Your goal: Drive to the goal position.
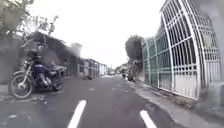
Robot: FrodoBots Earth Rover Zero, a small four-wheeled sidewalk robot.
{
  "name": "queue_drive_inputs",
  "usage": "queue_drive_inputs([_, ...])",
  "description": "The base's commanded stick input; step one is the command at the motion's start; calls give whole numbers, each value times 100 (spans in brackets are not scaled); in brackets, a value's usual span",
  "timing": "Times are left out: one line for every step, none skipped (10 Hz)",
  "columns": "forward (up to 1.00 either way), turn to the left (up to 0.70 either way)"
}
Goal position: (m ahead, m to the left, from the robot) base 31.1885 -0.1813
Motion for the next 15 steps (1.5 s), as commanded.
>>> queue_drive_inputs([100, -38])
queue_drive_inputs([100, -27])
queue_drive_inputs([100, -17])
queue_drive_inputs([100, -7])
queue_drive_inputs([100, 3])
queue_drive_inputs([100, 10])
queue_drive_inputs([100, 6])
queue_drive_inputs([100, 11])
queue_drive_inputs([100, 2])
queue_drive_inputs([100, 0])
queue_drive_inputs([100, 3])
queue_drive_inputs([100, 2])
queue_drive_inputs([100, -8])
queue_drive_inputs([100, -28])
queue_drive_inputs([100, -40])
